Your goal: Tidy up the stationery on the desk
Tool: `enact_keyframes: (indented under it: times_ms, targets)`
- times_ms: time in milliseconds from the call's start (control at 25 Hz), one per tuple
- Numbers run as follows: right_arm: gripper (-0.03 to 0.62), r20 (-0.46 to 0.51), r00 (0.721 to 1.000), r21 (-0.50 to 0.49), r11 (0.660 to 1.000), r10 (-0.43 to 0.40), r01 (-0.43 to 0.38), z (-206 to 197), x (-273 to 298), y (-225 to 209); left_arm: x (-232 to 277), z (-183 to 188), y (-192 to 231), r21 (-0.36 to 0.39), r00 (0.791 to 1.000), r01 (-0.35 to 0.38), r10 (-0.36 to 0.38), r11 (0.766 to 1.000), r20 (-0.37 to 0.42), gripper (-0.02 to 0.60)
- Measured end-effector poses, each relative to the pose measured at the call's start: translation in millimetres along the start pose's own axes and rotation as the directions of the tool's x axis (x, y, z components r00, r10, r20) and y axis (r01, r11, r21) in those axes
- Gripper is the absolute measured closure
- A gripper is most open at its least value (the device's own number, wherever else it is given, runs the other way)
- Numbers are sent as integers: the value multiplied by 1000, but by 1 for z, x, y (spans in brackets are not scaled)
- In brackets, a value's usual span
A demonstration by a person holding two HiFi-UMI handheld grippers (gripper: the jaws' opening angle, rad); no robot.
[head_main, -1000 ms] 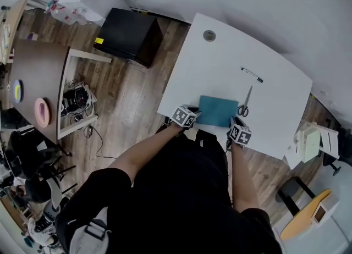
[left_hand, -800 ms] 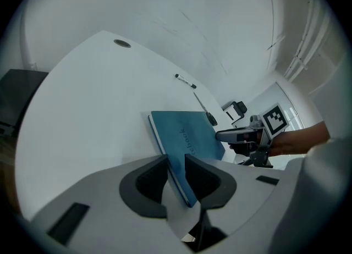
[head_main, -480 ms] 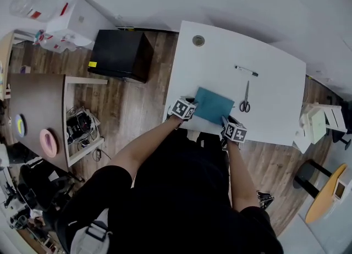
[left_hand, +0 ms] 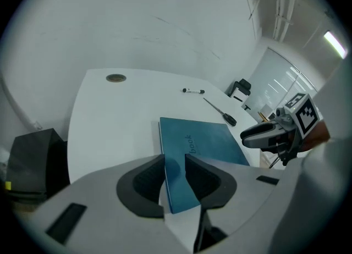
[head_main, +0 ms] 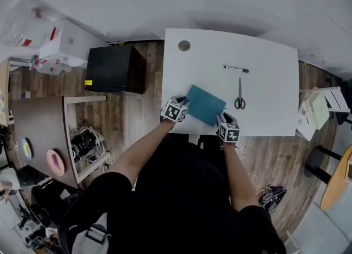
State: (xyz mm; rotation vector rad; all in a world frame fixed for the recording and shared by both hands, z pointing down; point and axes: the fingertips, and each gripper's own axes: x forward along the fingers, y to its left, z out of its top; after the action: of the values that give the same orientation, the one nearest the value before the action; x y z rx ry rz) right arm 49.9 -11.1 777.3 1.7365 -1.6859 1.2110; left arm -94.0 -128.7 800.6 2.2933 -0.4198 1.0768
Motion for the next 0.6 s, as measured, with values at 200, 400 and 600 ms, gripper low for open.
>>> enact_keyframes:
  times_ms: [200, 400, 600]
  targets:
    - [432, 21, 999, -199, 980, 38, -33, 44, 2, -18, -14, -8, -13, -134, 996, -43, 52, 990, 66, 476]
    - [442, -18, 994, -336, 936, 105, -105, 65, 16, -19, -24, -30, -38, -227, 992, -73, 94, 971, 84, 476]
    - [441, -129, 981, -402, 896, 147, -188, 64, 34, -24, -28, -46, -42, -287, 971, -161, 203, 944, 125, 477]
